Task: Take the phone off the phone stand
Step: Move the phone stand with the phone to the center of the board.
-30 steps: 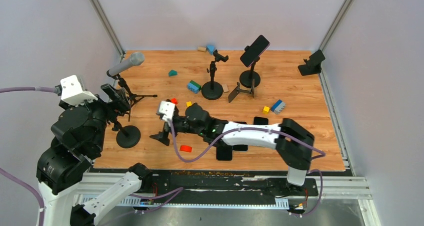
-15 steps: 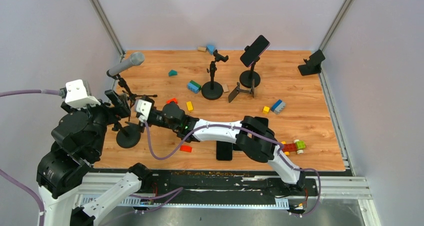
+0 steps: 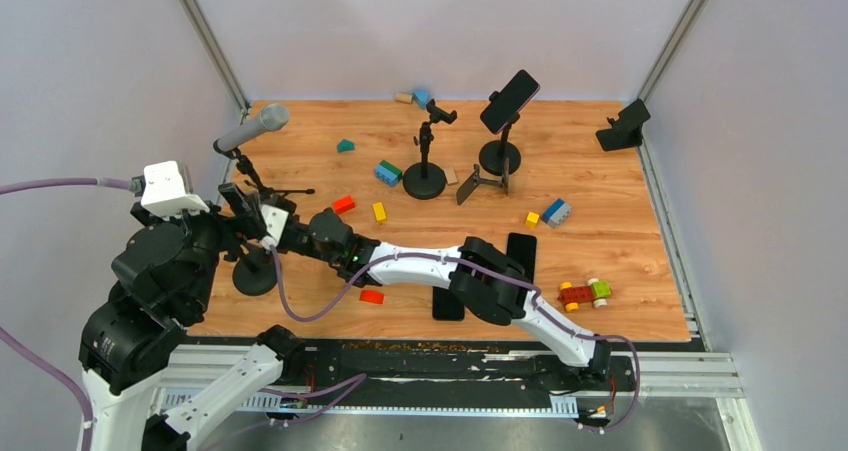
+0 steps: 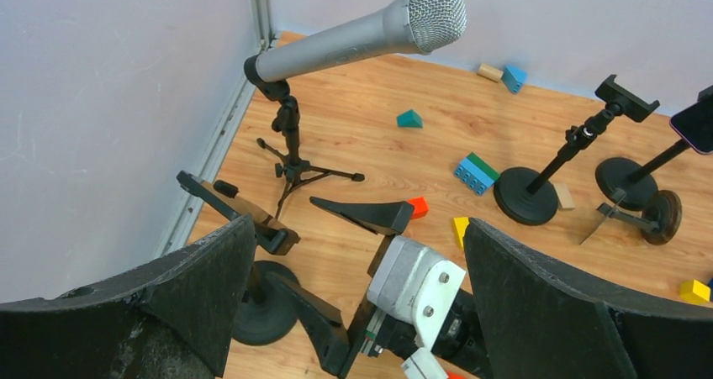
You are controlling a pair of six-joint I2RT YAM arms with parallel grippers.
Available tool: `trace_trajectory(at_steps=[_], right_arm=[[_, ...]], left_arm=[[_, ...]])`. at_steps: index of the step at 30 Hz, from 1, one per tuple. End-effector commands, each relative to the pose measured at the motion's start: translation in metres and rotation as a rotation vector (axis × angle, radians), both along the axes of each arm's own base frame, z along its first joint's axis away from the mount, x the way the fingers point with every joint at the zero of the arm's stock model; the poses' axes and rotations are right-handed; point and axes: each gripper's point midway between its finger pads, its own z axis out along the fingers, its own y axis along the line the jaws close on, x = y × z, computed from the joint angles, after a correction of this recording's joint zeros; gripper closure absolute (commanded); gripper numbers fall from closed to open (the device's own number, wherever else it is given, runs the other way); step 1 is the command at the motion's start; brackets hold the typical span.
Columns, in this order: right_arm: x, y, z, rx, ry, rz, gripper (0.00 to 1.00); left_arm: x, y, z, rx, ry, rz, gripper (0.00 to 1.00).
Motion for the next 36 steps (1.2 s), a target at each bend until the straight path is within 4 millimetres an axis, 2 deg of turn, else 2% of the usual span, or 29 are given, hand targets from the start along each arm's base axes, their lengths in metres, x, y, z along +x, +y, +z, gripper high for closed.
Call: trace_trajectory(at_steps=[1,7,13,18,23,30,36], right_arm=[[-0.004,0.009,0.023,0.057,-0.044,-0.013,0.25],[0.003,0.014,0.019,0.077,-0.055,-0.066,0.34],[0.007,0.019,0.013,0.069,-0.054,-0.093,0.37],[0.012,0.018,0.011,0.075,-0.063,-0.13,0.46],[0.012,0.019,0.012,0.079,-0.072,-0.136,0.49],[0.006,0.022,0.012,0.075,-0.092,-0.122,0.48],[0.004,0.022,0.018,0.089,-0.105,-0.114,0.5]], left_arm=[[-0.001,0.0,0.002,-0.001,-0.017,-0.008,0.0],[-0.004,0.002,0.003,-0.006,-0.019,-0.004,0.0],[-0.006,0.003,0.001,-0.008,-0.016,-0.003,0.0],[-0.006,0.002,0.0,-0.013,-0.015,-0.008,0.0],[-0.007,0.005,0.001,-0.007,-0.017,-0.001,0.0],[-0.007,0.004,-0.001,-0.006,-0.016,-0.001,0.0],[-0.006,0.004,-0.002,-0.005,-0.014,-0.002,0.0]])
